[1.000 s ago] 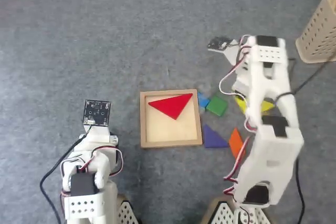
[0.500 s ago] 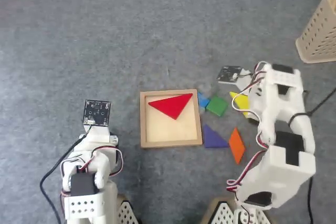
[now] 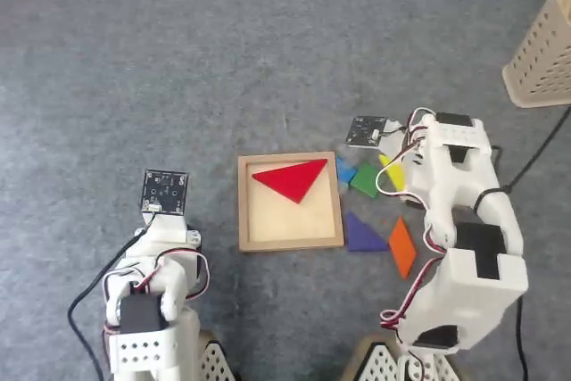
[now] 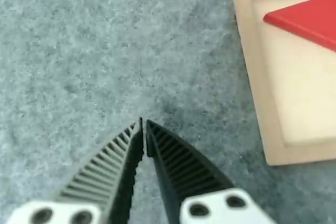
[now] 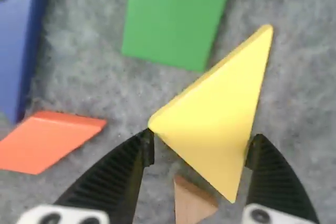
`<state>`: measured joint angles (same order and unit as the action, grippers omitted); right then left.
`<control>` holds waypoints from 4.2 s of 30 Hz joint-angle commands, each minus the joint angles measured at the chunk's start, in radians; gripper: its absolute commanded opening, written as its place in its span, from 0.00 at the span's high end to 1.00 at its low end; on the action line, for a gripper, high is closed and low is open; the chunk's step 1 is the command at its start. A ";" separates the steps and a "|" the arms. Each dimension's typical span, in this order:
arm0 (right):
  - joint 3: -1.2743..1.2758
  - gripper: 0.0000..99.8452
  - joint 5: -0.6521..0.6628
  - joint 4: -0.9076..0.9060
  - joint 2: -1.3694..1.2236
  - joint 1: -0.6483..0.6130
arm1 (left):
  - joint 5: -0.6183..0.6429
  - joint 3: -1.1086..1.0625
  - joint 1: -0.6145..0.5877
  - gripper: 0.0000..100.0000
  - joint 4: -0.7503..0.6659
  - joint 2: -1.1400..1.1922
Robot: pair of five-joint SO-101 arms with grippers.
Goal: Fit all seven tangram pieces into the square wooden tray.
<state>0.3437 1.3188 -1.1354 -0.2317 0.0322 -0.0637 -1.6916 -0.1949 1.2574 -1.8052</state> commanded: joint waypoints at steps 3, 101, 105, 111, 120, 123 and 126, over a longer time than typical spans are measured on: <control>-0.031 0.72 -0.011 0.004 0.036 -0.010 | -0.005 0.007 0.000 0.99 0.006 -0.018; -0.284 0.77 -0.216 -0.180 -0.251 -0.031 | -0.005 0.007 0.000 0.99 0.006 -0.018; -0.290 0.77 -0.253 -0.173 -0.248 -0.031 | -0.005 0.007 0.000 0.99 0.006 -0.018; -0.315 0.77 -0.342 -0.183 -0.156 -0.033 | -0.005 0.007 0.000 0.99 0.006 -0.018; -0.311 0.77 -0.436 -0.302 0.091 -0.170 | -0.005 0.007 0.000 0.99 0.006 -0.018; -0.311 0.77 -0.470 -0.331 0.162 -0.259 | -0.005 0.007 0.000 0.99 0.006 -0.018; -0.311 0.77 -0.505 -0.351 0.205 -0.369 | -0.005 0.007 0.000 0.99 0.006 -0.018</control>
<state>0.0522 0.8508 -1.4530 -0.1289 -0.2378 -0.0637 -1.6916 -0.1949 1.2574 -1.8052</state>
